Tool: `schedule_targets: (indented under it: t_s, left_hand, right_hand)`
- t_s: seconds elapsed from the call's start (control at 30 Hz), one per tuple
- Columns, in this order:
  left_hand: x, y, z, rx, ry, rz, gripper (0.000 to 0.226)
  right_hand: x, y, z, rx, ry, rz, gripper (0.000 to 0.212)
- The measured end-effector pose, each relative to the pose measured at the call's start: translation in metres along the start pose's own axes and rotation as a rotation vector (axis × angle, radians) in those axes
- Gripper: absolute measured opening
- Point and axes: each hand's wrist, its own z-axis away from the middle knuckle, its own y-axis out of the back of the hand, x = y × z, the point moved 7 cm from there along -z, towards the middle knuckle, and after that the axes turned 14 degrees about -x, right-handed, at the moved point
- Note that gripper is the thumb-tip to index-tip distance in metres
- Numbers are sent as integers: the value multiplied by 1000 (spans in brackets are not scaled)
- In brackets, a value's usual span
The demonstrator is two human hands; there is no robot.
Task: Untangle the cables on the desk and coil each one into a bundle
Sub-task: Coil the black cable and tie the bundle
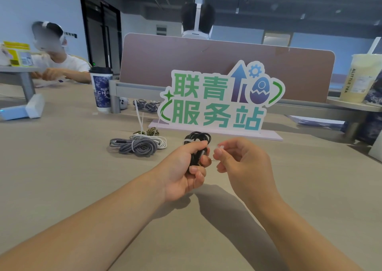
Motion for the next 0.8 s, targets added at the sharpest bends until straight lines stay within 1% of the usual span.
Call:
schedule_targets:
  t_s: [0.1,0.27,0.33,0.5,0.63,0.7,0.8]
  left_hand:
    - [-1,-1,1,1,0,-62,19]
    - [-4,-5,2,1,6,-184,19]
    - [-3,-5,4,9,-5,-207,19]
    - [1,-7,5,25,-67,-193,17]
    - [0,-8,5,1,-67,-203,22]
    - [-3,-10,6,-28,-36,-196,18]
    - [-6,-10,6,-44,-12,-174,19]
  right_hand:
    - [1,0,0,-6,-10,5,9]
    - [2,-3,1,-64,-46,-13,12]
    - [3,-3,1,-57,-56,-38,10]
    - [4,2,4,27,-95,-173,12]
    - [7,-1,5,-3,-134,-181,10]
    - [7,-3,5,-20,-118,-196,9]
    - [6,-2,5,-26,-94,-192,7]
